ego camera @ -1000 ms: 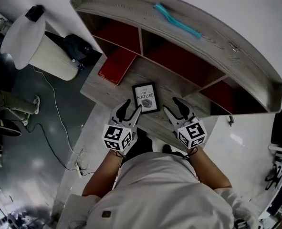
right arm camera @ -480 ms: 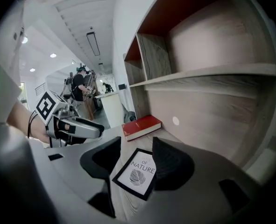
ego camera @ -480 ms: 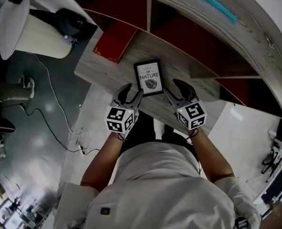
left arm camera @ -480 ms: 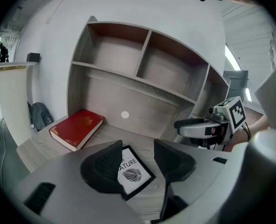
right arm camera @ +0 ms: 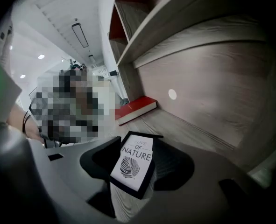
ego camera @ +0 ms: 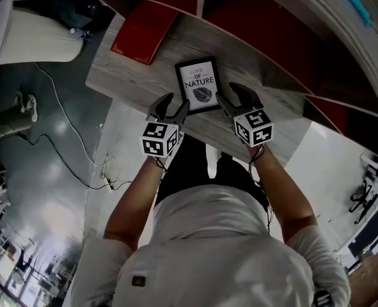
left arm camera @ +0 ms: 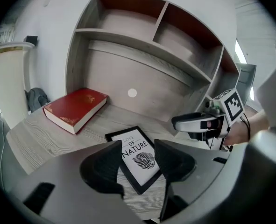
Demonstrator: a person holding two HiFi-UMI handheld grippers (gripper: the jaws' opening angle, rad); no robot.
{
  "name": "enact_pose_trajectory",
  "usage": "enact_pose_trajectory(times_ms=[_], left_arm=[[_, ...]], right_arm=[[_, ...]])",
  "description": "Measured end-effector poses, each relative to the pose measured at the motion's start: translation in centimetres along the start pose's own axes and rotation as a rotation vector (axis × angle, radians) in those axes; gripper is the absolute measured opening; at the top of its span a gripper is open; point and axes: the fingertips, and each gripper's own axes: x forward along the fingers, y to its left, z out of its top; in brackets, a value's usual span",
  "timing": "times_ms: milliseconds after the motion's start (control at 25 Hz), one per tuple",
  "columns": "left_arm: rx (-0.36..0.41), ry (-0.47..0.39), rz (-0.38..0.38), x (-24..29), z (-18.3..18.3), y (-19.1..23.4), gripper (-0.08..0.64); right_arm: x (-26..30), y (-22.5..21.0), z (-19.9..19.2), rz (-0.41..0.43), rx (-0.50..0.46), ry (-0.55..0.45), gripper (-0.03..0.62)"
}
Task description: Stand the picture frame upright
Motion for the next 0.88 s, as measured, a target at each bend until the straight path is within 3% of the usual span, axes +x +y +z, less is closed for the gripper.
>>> enact_pose_trajectory(times_ms=[520, 880], left_arm=[[-0.085, 0.129, 0.008, 5.7, -4.5, 2.5, 0.232], [-0.187, 0.161, 0.017, 7.9, -6.0, 4.0, 0.232]], right_arm=[[5.7, -2.5, -4.7, -0.02, 0.092, 0.116, 0.217], [7.8, -4.0, -7.9, -0.041, 0.127, 0.184, 0.218]])
